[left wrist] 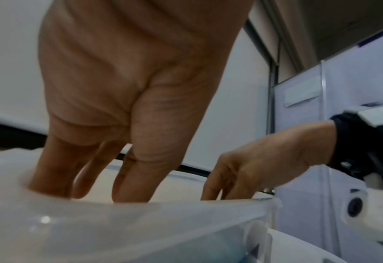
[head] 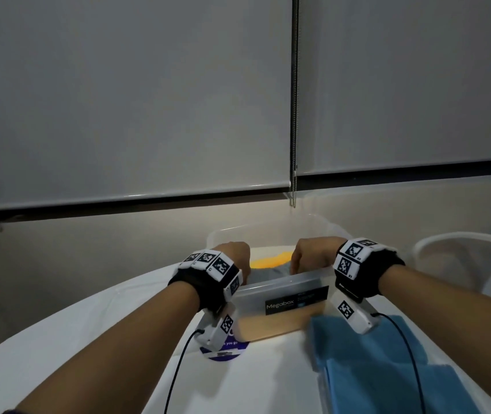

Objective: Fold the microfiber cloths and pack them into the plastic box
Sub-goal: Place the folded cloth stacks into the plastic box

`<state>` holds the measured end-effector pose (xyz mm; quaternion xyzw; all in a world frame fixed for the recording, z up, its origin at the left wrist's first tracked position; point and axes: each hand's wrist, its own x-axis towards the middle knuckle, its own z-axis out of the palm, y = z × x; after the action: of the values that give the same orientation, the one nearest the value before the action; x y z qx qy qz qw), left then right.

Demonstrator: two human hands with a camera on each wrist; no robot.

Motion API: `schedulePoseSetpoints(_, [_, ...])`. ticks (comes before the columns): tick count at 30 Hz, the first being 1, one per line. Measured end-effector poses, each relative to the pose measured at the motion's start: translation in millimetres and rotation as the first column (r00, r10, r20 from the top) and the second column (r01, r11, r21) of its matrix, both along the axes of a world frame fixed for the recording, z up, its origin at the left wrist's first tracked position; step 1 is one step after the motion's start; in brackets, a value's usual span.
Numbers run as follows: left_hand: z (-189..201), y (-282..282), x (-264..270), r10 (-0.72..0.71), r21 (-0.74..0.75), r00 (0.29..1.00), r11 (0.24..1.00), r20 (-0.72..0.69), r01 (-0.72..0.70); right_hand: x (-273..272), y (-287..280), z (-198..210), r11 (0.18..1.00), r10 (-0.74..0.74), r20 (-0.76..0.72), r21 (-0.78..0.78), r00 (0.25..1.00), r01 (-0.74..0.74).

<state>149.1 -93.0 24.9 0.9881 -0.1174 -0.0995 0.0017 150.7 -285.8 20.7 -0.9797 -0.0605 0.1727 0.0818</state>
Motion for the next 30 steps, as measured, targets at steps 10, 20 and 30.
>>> schedulePoseSetpoints(10, [5.4,-13.9,-11.3,-0.067,-0.006,0.993,0.998,-0.101,0.067,-5.9,2.9,-4.7,0.998,0.041,0.029,0.056,0.999,-0.043])
schedulePoseSetpoints(20, [31.7,-28.1,-25.7,-0.079,-0.272,0.997,0.959,-0.003,0.075,-44.4,-32.1,35.7,0.904,-0.063,0.117,0.428,0.991,0.007])
schedulePoseSetpoints(30, [-12.5,-119.9,-97.1,-0.397,-0.449,0.916,0.83,-0.056,0.332,-127.6,-121.7,-1.5,0.909,-0.088,-0.006,0.408,0.996,0.083])
